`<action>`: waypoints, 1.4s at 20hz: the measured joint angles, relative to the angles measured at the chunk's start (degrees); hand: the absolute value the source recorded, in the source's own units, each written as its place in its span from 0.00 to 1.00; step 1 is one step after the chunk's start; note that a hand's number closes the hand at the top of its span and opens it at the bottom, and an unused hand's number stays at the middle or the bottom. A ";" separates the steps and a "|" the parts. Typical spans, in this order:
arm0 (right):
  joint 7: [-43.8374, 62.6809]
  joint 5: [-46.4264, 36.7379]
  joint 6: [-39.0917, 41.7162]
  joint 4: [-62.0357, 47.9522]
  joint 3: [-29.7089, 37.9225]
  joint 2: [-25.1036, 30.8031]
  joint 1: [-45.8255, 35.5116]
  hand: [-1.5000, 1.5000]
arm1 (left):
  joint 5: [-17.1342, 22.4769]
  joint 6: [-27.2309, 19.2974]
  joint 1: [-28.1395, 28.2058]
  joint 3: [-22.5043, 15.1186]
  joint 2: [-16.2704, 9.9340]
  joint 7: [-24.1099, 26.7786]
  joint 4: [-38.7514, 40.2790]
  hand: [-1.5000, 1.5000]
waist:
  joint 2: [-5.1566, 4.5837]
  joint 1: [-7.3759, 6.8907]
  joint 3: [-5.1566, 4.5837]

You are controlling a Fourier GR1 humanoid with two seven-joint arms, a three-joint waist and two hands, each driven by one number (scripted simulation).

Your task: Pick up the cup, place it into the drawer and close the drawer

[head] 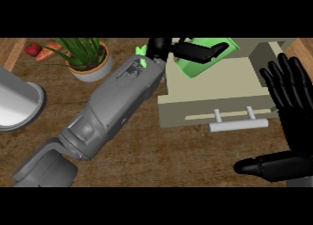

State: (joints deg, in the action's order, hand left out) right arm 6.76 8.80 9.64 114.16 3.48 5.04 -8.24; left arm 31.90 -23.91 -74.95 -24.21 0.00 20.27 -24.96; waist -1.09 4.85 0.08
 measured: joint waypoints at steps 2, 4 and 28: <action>-0.60 0.25 0.73 -0.46 -0.07 0.26 0.03 0.00 | 0.46 -0.57 -0.06 -2.11 0.00 -0.28 1.09 1.00 | -0.15 0.61 0.02; -0.04 0.58 0.61 -0.09 0.14 0.33 0.05 0.00 | 0.45 -1.02 -0.61 -3.82 0.00 -0.65 2.43 0.00 | -0.18 0.82 0.03; 3.31 9.81 4.70 3.86 2.88 2.67 1.64 1.00 | 12.38 1.59 1.19 -2.15 -0.94 5.77 -5.37 0.00 | 0.93 -3.33 -0.06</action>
State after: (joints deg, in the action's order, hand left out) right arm 10.07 18.61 14.35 118.02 6.37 7.71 -6.59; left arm 44.28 -22.32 -73.76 -26.37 -0.94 26.03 -30.33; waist -0.16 1.52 0.02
